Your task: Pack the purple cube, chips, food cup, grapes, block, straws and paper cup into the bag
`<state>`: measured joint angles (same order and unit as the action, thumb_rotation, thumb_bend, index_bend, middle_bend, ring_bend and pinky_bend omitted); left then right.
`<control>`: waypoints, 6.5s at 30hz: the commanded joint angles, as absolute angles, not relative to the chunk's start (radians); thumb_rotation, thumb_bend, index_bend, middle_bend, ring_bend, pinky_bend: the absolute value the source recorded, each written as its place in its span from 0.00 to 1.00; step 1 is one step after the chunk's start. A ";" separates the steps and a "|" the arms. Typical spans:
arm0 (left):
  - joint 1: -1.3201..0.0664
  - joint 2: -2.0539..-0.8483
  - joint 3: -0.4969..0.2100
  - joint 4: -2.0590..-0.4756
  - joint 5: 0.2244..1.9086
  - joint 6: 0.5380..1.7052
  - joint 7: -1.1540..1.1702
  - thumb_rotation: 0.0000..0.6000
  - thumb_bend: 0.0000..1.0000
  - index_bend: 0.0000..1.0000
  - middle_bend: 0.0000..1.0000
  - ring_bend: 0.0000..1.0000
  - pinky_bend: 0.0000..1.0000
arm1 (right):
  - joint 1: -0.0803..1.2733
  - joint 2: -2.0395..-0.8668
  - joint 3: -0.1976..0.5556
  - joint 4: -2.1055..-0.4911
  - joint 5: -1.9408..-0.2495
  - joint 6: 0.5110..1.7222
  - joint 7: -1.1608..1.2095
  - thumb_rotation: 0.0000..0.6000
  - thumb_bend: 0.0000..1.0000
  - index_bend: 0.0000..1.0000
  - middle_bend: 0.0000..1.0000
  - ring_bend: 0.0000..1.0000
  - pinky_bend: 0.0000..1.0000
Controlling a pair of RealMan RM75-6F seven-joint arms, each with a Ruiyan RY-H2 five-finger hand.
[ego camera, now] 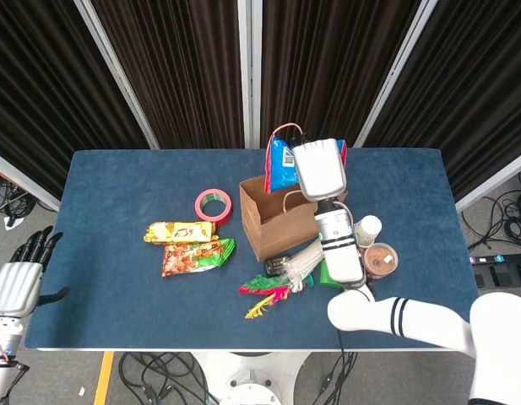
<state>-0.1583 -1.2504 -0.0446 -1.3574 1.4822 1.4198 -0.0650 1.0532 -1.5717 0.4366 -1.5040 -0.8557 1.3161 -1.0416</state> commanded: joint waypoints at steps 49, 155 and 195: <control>-0.164 -1.248 -0.048 -1.376 1.493 1.428 -0.059 1.00 0.08 0.11 0.09 0.03 0.20 | 0.894 -1.206 0.361 -1.983 -0.998 1.464 -0.978 1.00 0.00 0.28 0.35 0.80 0.84; -0.173 -1.268 -0.039 -1.350 1.520 1.437 -0.078 1.00 0.08 0.11 0.09 0.03 0.20 | 0.692 -1.186 0.060 -1.872 -0.691 1.237 -0.761 1.00 0.05 0.46 0.43 0.80 0.84; -0.174 -1.282 -0.042 -1.266 1.505 1.427 -0.177 1.00 0.08 0.11 0.09 0.03 0.20 | 1.246 -1.313 0.420 -1.876 -0.253 1.410 -1.137 1.00 0.03 0.44 0.42 0.80 0.84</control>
